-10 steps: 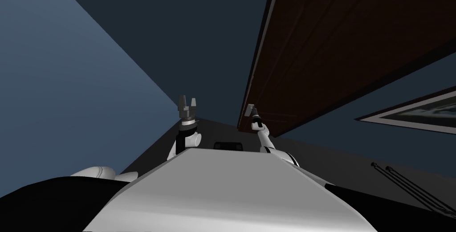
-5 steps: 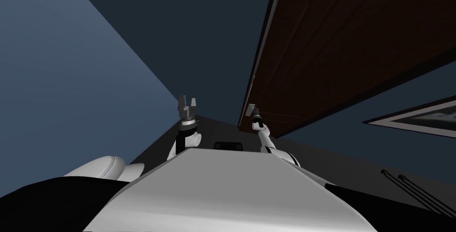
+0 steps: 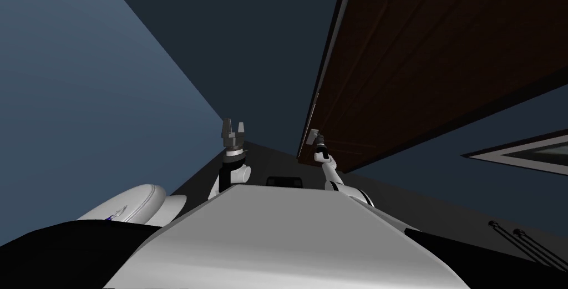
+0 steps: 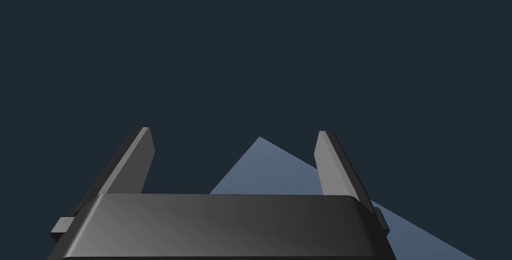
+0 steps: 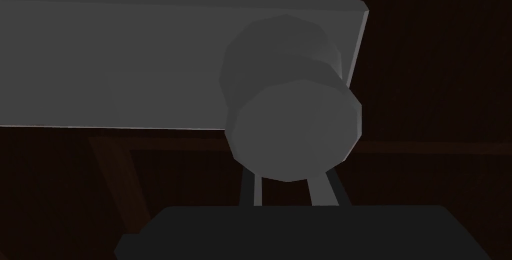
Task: Pull the door open
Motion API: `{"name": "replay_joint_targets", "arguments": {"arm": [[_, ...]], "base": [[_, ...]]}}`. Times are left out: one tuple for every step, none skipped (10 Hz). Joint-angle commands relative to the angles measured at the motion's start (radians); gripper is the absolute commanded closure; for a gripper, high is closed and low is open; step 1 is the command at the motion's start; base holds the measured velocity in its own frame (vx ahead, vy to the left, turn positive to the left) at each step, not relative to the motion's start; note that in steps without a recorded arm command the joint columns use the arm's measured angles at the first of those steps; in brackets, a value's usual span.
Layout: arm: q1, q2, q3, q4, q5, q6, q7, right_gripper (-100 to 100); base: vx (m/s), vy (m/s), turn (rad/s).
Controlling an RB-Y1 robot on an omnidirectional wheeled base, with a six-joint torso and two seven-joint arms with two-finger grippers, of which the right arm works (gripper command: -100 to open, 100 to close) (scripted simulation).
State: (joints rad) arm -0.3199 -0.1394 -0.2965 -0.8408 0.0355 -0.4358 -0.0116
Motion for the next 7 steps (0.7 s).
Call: {"name": "replay_joint_targets", "arguments": {"arm": [[-0.004,0.017,0.014,0.001,-0.021,-0.002,-0.050,100],[-0.006,0.014,0.010,0.006,-0.043,-0.003,-0.076,100],[-0.006,0.014,0.010,0.006,-0.043,-0.003,-0.092,100],[-0.008,0.010,0.007,0.012,-0.065,-0.005,-0.126,100],[-0.008,0.010,0.007,0.012,-0.065,-0.005,-0.134,100],[-0.011,0.007,0.004,0.017,-0.087,-0.007,-0.173,100],[-0.013,0.003,0.001,0.022,-0.109,-0.008,-0.201,100]], "base": [[-0.046,-0.015,0.104],[-0.055,-0.032,0.142],[-0.048,-0.030,0.055],[-0.056,-0.019,0.071],[-0.039,-0.014,0.042],[-0.045,-0.014,0.092],[-0.071,-0.032,0.096]]}}
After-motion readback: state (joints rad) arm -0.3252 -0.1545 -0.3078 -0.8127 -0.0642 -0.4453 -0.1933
